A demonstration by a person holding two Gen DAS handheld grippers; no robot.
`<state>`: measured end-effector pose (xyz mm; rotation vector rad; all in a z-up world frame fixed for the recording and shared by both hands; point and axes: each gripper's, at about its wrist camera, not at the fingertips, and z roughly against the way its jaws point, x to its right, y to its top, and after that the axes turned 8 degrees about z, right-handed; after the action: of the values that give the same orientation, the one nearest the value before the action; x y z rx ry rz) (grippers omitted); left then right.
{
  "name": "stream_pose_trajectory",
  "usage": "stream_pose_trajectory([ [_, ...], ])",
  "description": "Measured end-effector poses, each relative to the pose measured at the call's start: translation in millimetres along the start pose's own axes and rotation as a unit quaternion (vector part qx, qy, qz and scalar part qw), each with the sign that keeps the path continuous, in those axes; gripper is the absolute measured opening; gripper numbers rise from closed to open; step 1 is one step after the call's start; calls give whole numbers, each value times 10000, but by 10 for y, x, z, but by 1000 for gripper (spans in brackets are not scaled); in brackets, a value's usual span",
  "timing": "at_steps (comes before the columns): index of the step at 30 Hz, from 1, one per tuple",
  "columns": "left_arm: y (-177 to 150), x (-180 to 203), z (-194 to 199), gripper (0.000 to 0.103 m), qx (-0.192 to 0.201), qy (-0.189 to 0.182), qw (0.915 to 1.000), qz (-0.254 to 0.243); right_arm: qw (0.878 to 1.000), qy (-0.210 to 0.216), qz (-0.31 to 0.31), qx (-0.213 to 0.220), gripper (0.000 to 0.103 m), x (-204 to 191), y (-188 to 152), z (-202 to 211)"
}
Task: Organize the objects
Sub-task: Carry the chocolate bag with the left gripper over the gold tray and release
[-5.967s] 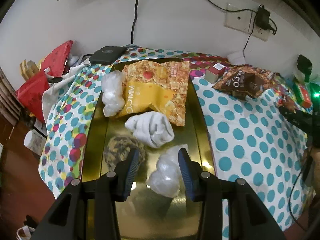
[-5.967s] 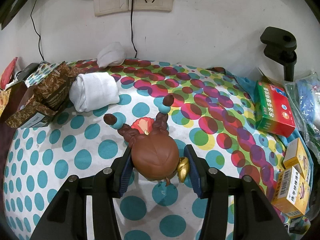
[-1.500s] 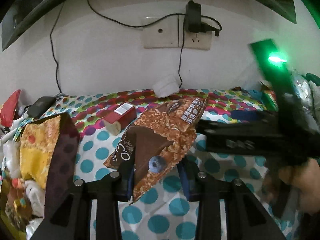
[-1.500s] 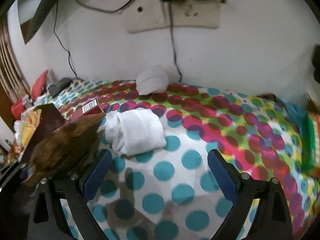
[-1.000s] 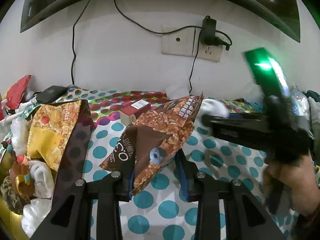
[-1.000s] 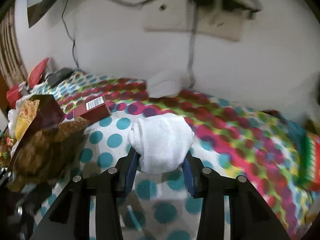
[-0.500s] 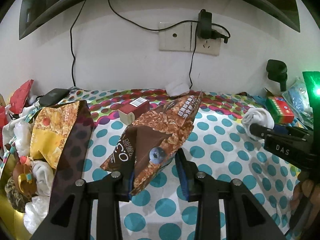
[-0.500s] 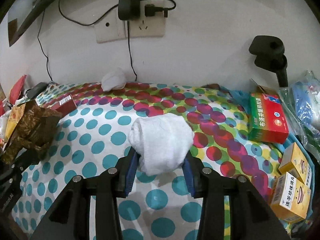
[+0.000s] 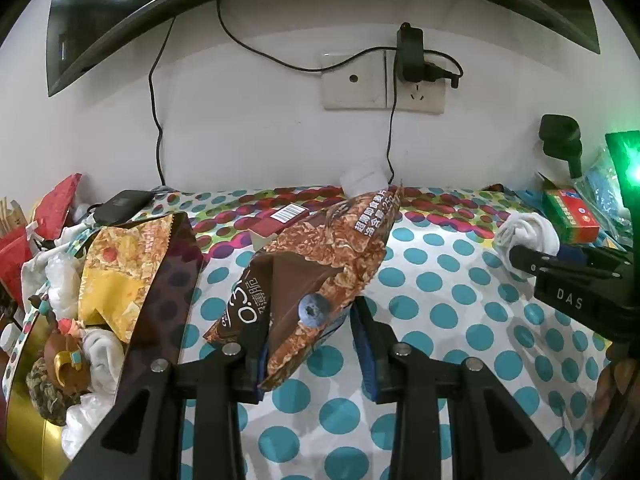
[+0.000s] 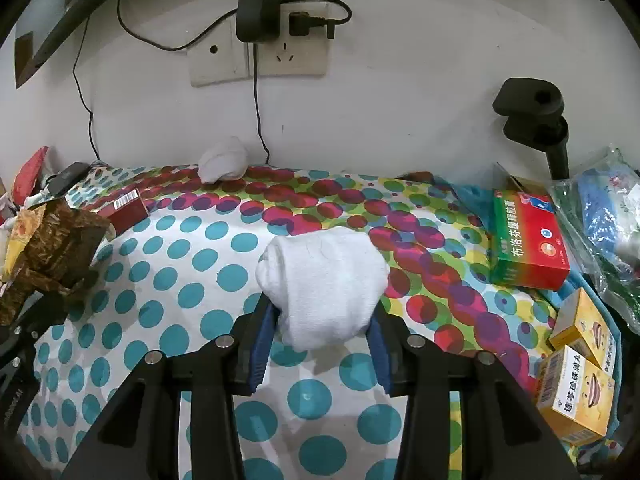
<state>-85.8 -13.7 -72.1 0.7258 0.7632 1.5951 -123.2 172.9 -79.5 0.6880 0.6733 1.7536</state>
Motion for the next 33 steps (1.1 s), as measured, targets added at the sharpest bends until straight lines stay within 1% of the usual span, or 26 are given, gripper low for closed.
stream_pose_trajectory([
  [4,-3,-1,24,35,53,4,10000,1,9999,-72,80,17,41,-23,0,11],
  [8,-10,2,67,35,142,-20,9999,21,9998,-33,157,-78,41,-43,7,-33],
  [10,-20,-4,78,35,101,-128,9998,67,9999,-52,120,-109,41,-28,6,-44],
  [14,-63,13,132,35,-35,-192,9998,102,9998,-53,38,-201,41,7,3,-78],
  [16,-64,46,216,35,16,-206,9998,33,9997,-50,56,-236,41,-2,8,-89],
  [20,10,94,491,35,166,-366,9992,-65,9995,-68,157,-263,41,-45,22,-99],
  [24,133,0,839,35,348,-484,9982,-59,9996,-90,125,-221,41,-28,22,-78],
  [25,159,-41,917,35,388,-465,9981,-62,9996,-101,110,-223,41,-20,20,-77],
  [29,232,-317,1224,35,449,-198,9988,19,9996,-84,70,-279,41,3,17,-100],
  [33,212,-691,1485,35,516,288,9982,123,9994,-89,114,-310,41,-8,14,-113],
])
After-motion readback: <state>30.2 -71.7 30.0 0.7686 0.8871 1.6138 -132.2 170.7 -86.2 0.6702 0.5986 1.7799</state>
